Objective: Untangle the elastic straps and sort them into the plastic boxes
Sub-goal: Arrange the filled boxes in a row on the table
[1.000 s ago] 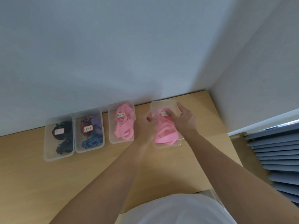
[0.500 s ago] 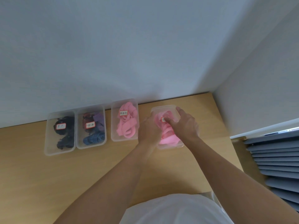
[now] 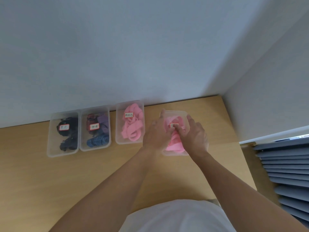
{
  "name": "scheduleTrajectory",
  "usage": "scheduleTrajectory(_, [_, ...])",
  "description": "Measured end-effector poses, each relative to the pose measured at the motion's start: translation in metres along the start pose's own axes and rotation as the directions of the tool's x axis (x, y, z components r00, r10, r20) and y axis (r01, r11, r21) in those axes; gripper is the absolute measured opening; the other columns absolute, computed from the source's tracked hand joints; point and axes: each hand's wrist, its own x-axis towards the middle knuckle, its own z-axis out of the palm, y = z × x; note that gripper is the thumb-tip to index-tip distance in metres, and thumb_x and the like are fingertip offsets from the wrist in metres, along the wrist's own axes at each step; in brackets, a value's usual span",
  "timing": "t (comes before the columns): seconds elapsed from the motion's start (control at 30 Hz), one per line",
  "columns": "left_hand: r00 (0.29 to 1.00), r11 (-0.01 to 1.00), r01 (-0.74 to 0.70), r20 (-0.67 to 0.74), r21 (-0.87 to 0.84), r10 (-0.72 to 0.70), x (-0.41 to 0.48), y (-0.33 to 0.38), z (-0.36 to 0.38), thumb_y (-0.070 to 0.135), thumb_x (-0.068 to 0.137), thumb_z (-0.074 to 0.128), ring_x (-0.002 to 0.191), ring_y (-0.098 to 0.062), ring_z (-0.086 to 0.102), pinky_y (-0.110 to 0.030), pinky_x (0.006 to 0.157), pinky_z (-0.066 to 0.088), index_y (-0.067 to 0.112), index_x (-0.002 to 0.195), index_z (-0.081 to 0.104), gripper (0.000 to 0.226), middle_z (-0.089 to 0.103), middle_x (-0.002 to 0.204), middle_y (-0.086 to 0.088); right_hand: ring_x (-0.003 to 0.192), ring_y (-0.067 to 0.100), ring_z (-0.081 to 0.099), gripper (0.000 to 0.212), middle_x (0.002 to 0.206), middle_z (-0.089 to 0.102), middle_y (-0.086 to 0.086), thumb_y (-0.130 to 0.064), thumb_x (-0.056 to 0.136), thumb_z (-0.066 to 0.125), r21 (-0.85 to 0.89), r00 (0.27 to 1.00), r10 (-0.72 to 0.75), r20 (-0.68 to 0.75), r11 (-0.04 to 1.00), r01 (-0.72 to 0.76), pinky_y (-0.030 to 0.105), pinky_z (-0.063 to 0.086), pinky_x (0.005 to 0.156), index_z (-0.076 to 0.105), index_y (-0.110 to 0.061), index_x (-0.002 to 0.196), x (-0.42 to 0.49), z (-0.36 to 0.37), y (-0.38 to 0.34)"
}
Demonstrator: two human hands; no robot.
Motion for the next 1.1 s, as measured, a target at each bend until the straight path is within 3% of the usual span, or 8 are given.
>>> scheduleTrajectory(0.23, [0.995, 0.999, 0.02, 0.094, -0.043, -0.015, 0.008, -0.004, 0.003, 0.044, 0.096, 0.059, 0.14, -0.03, 0.043, -0.04, 0.103, 0.039, 0.026, 0.163, -0.003, 0.093, 0.046, 0.153, -0.008, 0.089, 0.029, 0.065, 0.086, 0.107, 0.06, 0.006, -0.087, 0.081, 0.037, -0.023, 1.0, -0.008, -0.026, 1.0, 0.008, 0.032, 0.04, 0.063, 0.04, -0.034, 0.147, -0.008, 0.001, 0.006])
scheduleTrajectory(0.37, [0.992, 0.999, -0.012, 0.123, -0.031, 0.016, 0.015, -0.005, 0.003, 0.042, 0.094, 0.061, 0.119, -0.033, 0.058, -0.039, 0.087, 0.049, 0.02, 0.157, 0.02, 0.079, 0.059, 0.133, -0.013, 0.085, 0.031, 0.066, 0.082, 0.105, 0.058, 0.006, -0.082, 0.081, 0.05, 0.037, 0.999, 0.015, -0.048, 0.999, -0.013, 0.032, 0.042, 0.063, 0.047, -0.03, 0.144, -0.012, 0.003, 0.009])
scheduleTrajectory(0.47, [0.986, 0.994, 0.036, 0.167, -0.1, -0.019, 0.018, -0.004, -0.002, 0.04, 0.088, 0.071, 0.095, -0.028, 0.066, -0.042, 0.066, 0.058, 0.025, 0.147, 0.027, 0.075, 0.055, 0.109, 0.0, 0.087, 0.031, 0.065, 0.081, 0.106, 0.053, 0.004, -0.076, 0.08, 0.06, 0.126, 0.999, 0.038, -0.029, 0.991, -0.034, 0.035, 0.05, 0.069, 0.05, -0.028, 0.144, -0.015, 0.005, 0.01])
scheduleTrajectory(0.63, [0.979, 0.997, 0.019, 0.203, -0.08, -0.003, 0.015, -0.005, -0.004, 0.036, 0.086, 0.075, 0.084, -0.021, 0.064, -0.034, 0.059, 0.055, 0.024, 0.145, 0.031, 0.074, 0.062, 0.105, -0.005, 0.108, 0.027, 0.064, 0.085, 0.115, 0.067, 0.005, -0.062, 0.083, 0.07, 0.265, 0.997, 0.018, 0.069, 0.964, -0.035, 0.041, 0.053, 0.091, 0.041, -0.022, 0.151, -0.014, 0.007, 0.012])
scheduleTrajectory(0.73, [0.981, 0.998, -0.006, 0.193, -0.062, 0.018, 0.011, -0.007, 0.0, 0.034, 0.09, 0.071, 0.102, -0.028, 0.063, -0.031, 0.072, 0.046, 0.023, 0.158, 0.021, 0.085, 0.063, 0.127, -0.013, 0.117, 0.029, 0.06, 0.079, 0.127, 0.064, 0.008, -0.054, 0.093, 0.062, 0.222, 0.993, -0.037, 0.111, 0.975, 0.011, 0.038, 0.049, 0.096, 0.029, -0.02, 0.157, -0.012, 0.01, 0.013])
scheduleTrajectory(0.83, [0.981, 1.0, -0.008, 0.192, -0.01, 0.01, 0.006, -0.008, 0.006, 0.038, 0.096, 0.066, 0.118, -0.028, 0.06, -0.031, 0.083, 0.042, 0.025, 0.163, 0.006, 0.091, 0.053, 0.143, -0.015, 0.13, 0.033, 0.046, 0.073, 0.154, 0.04, 0.007, -0.05, 0.102, 0.043, 0.129, 0.985, -0.096, 0.145, 0.989, 0.077, 0.045, 0.044, 0.099, 0.013, -0.018, 0.16, -0.018, 0.016, 0.009])
scheduleTrajectory(0.97, [0.984, 1.0, 0.026, 0.175, 0.017, -0.028, -0.008, -0.013, 0.018, 0.049, 0.102, 0.049, 0.121, -0.026, 0.057, -0.04, 0.097, 0.046, 0.036, 0.16, -0.012, 0.085, 0.038, 0.15, -0.01, 0.145, 0.027, 0.02, 0.071, 0.168, 0.008, 0.001, -0.05, 0.103, 0.026, -0.025, 0.983, -0.157, 0.094, 0.987, 0.16, 0.05, 0.037, 0.112, 0.005, -0.013, 0.16, -0.025, 0.018, 0.009])
scheduleTrajectory(1.1, [0.999, 0.991, -0.008, 0.04, 0.136, 0.002, -0.022, -0.013, 0.032, 0.05, 0.105, 0.032, 0.131, -0.033, 0.045, -0.046, 0.104, 0.042, 0.027, 0.162, -0.007, 0.072, 0.039, 0.148, -0.011, 0.152, 0.02, 0.008, 0.077, 0.169, -0.007, -0.007, -0.057, 0.1, 0.025, -0.028, 0.981, -0.145, 0.128, 0.988, 0.15, 0.048, 0.027, 0.118, -0.002, -0.017, 0.16, -0.023, 0.017, 0.013])
